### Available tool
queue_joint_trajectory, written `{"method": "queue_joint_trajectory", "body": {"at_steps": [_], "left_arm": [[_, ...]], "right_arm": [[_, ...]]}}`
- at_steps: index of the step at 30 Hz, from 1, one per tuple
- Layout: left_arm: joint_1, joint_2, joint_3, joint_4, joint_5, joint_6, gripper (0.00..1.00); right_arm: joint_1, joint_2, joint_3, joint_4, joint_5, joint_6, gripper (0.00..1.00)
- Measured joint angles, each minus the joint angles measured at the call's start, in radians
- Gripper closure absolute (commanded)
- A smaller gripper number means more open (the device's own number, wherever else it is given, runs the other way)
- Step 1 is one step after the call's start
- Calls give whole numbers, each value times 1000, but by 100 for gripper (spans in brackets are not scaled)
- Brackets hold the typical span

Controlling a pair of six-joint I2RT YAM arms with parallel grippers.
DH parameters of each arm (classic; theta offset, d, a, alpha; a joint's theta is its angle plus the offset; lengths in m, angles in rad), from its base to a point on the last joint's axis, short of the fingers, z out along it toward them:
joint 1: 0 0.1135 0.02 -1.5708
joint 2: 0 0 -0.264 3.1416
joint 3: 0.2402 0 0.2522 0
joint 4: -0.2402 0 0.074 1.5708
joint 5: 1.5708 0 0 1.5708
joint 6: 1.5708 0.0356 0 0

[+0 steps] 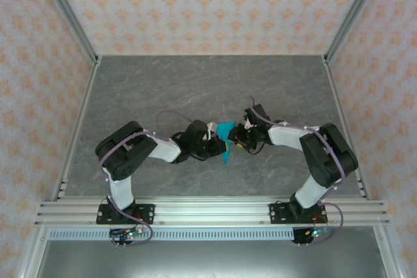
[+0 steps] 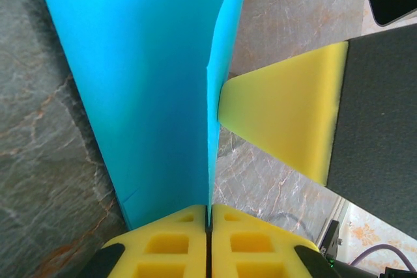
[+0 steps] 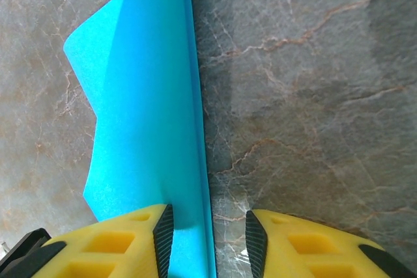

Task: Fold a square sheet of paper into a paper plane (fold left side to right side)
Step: Fold the wing for the fifth time at the center of the table.

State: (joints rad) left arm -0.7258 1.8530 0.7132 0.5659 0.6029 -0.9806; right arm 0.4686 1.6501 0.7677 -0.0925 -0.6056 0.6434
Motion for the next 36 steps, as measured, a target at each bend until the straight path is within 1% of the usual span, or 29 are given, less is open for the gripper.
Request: {"method": "queue_joint_trajectory", "body": {"at_steps": [9,12,16,20,24,27,36], "left_arm": [[2,-12,-2,-24,0,12,79],[10,-42,-11,-42,0,17,72],[31,-100,-29,-57,0,22,67],[48,-138,-34,-77,0,38,66],[54,-143,-33,-106,0,51,66],[54,-137,-33,-108,0,58,67],[55,-72,-20,-104,19,61,87]], "right_arm": [[0,11,16,-25,0,0,62],[0,11,16,-26,1,0,62],[0,11,18,-27,0,0,62],[0,11,18,-27,0,0,62],[0,12,18,-27,0,0,62],[0,11,18,-28,0,0,62],[8,-10,17,-34,14,-27,60]]}}
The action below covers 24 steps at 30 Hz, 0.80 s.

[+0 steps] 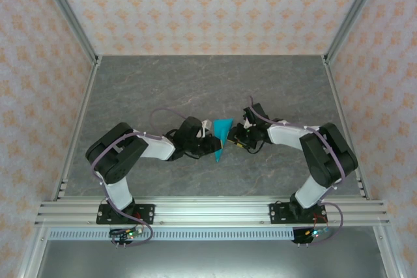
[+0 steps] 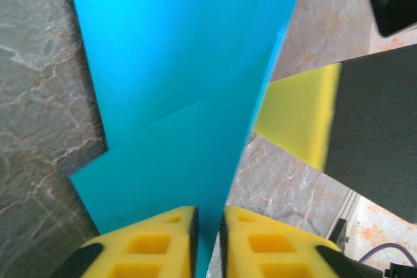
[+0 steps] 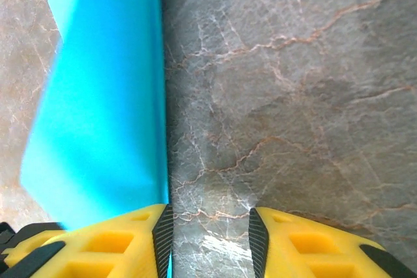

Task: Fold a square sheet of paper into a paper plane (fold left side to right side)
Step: Fold the wing for the fifth time at the center of the table.

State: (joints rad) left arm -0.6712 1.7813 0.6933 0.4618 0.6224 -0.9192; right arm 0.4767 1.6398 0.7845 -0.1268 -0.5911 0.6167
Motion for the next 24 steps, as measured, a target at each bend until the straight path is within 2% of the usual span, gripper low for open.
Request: {"method": "queue_joint_trajectory", "body": {"at_steps": [5,14,24], "left_arm": [[0,6,0,8,3,0,94],[0,6,0,51,8,-26,99],[0,6,-2,76,6,-46,100]], "right_arm": [[10,-13,-14,72,-4,-16,61],[10,-9,-26,240,-52,19,61],[9,9,-31,252,-34,27,57]]}}
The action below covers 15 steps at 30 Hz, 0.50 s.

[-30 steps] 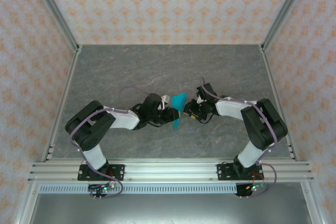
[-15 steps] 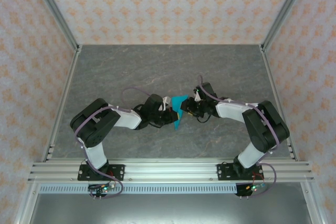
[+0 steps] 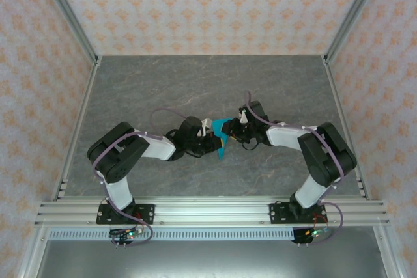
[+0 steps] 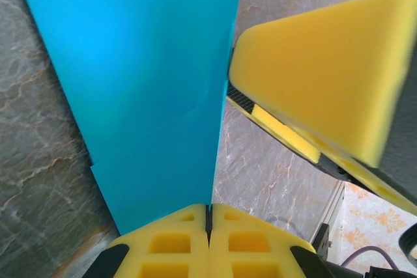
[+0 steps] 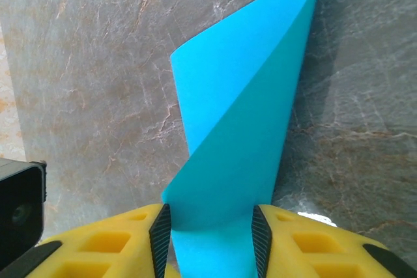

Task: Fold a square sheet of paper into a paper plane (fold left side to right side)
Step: Fold the wing for the fifth time at the center of the table.

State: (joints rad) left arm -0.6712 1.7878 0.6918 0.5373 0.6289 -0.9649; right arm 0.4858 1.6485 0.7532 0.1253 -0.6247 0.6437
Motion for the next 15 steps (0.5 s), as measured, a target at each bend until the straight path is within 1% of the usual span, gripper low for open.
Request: {"method": "queue_joint_trajectory", "body": {"at_steps": [7,10,15], "left_arm": [[0,0,0,41,12,-7,100],[-1,1,0,56,22,-7,100],[-1,18,0,82,27,-13,100]], "right_arm": [[-37,-113,-70,-16,35,-2,53],[-57,-135,-79,-14,30,-5,54],[-61,-136,-94,-11,15,-9,58]]}}
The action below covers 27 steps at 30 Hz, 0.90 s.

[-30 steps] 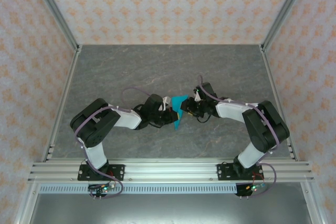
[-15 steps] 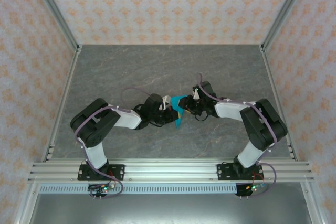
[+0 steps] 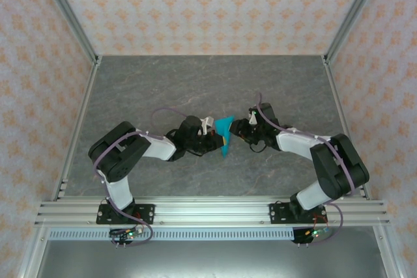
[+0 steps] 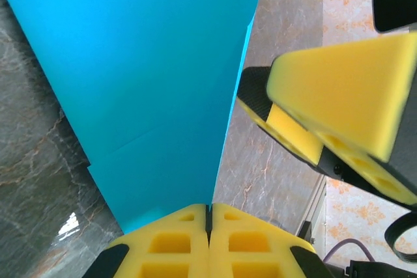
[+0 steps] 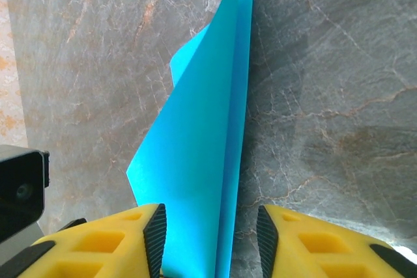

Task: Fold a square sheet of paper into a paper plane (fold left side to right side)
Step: Fold the wing for the fifth time at the center of the table.

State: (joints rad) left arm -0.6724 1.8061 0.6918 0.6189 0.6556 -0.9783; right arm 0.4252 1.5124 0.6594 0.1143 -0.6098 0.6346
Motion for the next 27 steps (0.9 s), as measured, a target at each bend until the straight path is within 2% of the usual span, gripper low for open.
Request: {"method": "queue_joint_trajectory", "body": {"at_steps": [16,27], "left_arm": [[-22,56,0,53,-1,-41,100],[-23,68,0,67,-1,-47,100]], "right_arm": [[0,104,-11,88,-40,38,60],[0,129,-5,84,-41,53,60]]}}
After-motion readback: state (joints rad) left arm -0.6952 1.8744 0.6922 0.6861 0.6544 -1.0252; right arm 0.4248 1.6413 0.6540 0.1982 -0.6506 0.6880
